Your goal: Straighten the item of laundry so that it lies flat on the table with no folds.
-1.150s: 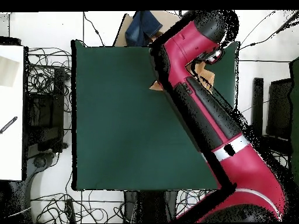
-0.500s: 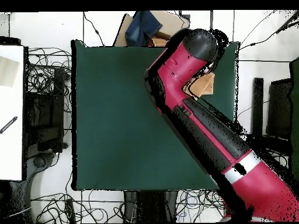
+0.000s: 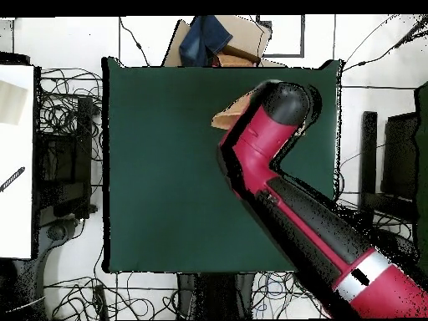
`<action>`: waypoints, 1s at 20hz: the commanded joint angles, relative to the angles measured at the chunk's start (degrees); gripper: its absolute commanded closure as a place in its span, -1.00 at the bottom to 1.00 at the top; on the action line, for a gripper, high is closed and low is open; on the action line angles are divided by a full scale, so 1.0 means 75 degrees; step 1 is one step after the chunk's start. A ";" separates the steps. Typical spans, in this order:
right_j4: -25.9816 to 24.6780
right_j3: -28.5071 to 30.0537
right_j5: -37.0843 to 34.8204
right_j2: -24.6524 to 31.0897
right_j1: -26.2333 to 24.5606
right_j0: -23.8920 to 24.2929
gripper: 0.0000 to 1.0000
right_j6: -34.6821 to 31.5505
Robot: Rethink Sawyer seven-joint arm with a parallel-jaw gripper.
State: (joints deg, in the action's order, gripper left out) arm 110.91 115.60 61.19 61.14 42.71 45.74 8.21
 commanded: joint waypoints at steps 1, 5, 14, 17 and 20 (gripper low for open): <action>-0.0460 0.1769 -0.0903 -0.1661 0.0480 0.0109 1.00 -0.1929; -0.0281 0.2049 -0.1183 -0.1796 0.0672 0.0153 1.00 -0.1759; 0.1337 0.3075 -0.2008 -0.1747 0.1646 -0.0163 1.00 -0.2352; 0.1756 0.3265 -0.2149 -0.1844 0.1880 -0.0426 1.00 -0.2611; 0.2119 0.3426 -0.2285 -0.1907 0.2060 -0.0530 1.00 -0.2475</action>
State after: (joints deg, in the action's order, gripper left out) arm 119.40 133.94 48.84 52.01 54.22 44.49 8.01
